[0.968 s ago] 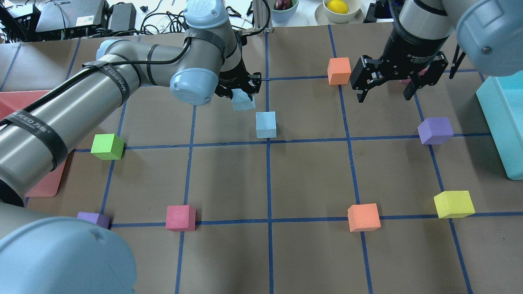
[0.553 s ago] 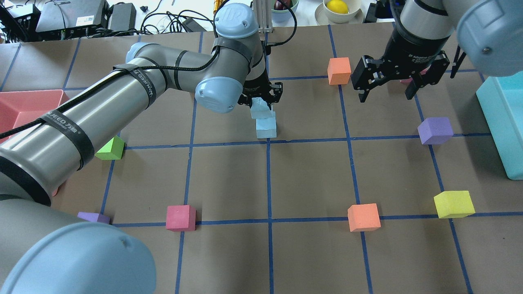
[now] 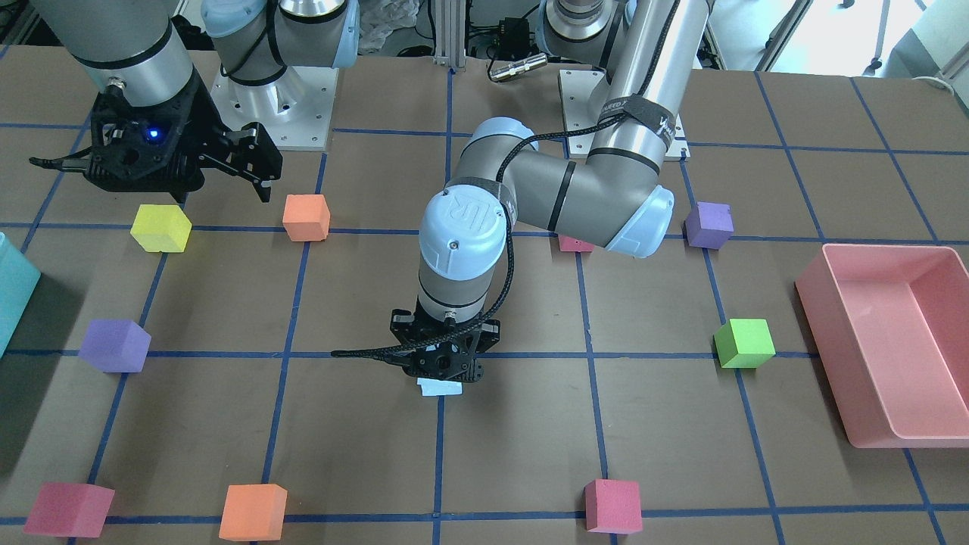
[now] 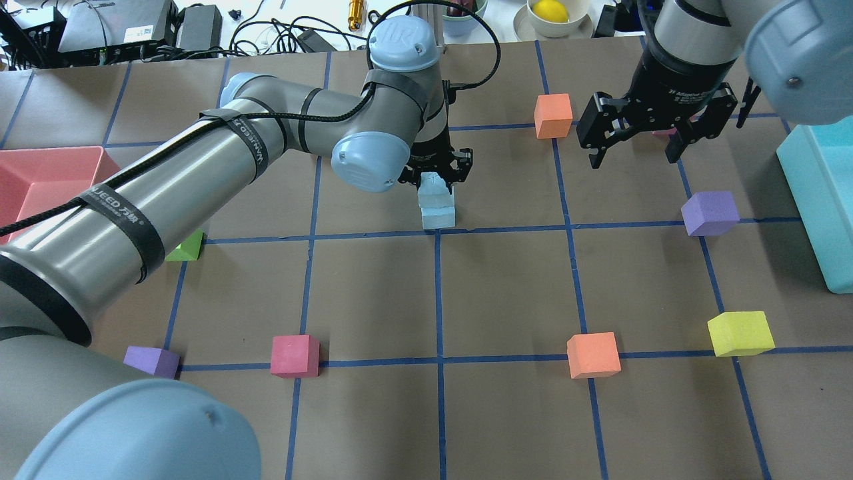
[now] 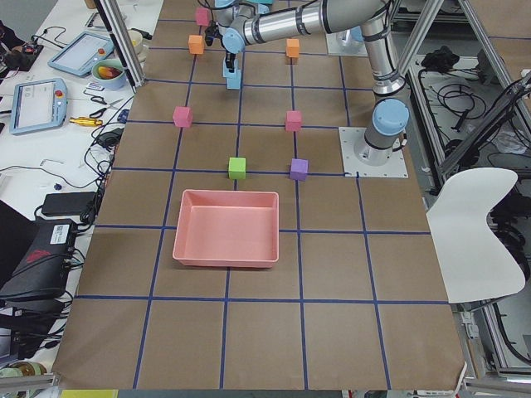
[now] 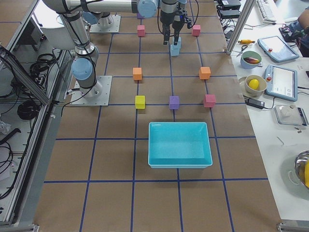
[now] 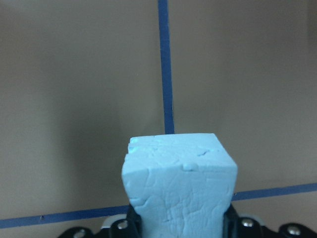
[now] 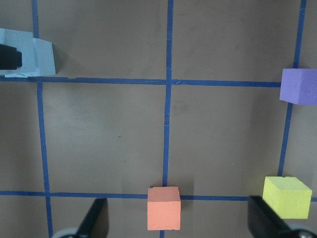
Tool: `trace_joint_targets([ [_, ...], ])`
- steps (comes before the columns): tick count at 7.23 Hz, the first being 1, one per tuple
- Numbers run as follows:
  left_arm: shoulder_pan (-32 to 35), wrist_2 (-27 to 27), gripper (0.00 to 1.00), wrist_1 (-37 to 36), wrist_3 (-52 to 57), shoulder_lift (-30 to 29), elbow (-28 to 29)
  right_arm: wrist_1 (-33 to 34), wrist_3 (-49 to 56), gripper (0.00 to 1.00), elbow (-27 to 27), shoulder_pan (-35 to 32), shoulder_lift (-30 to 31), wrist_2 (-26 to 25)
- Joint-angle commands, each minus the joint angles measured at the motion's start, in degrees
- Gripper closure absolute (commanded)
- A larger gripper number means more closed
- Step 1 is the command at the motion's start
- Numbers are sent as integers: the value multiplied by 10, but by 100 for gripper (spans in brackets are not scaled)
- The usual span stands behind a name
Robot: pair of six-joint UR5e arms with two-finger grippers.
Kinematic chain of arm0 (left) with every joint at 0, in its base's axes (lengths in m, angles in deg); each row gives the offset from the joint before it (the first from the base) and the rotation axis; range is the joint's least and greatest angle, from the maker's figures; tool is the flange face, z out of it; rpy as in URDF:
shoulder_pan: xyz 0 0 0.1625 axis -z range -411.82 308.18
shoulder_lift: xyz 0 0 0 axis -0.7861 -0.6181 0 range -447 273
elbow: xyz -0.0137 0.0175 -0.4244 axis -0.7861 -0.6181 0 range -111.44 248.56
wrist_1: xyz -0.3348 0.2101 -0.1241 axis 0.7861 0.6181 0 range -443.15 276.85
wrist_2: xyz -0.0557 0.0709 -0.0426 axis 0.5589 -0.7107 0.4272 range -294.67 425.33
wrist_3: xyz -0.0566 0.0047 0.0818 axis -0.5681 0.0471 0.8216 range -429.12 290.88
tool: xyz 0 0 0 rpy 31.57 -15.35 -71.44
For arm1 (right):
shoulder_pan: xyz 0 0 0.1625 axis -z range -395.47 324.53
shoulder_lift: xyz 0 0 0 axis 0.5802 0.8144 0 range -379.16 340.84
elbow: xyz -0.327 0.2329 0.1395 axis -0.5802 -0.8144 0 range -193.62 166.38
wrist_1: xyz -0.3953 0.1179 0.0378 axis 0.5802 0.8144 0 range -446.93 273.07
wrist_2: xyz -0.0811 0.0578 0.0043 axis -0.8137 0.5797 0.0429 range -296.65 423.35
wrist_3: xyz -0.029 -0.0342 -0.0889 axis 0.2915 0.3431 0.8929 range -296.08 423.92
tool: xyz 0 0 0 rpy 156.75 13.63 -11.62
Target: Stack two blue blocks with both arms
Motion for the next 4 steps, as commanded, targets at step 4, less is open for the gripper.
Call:
trace_joint_targets([
  [4,1,0,100,8,-4,-7,-4,2,2,0,0,0,0,0],
])
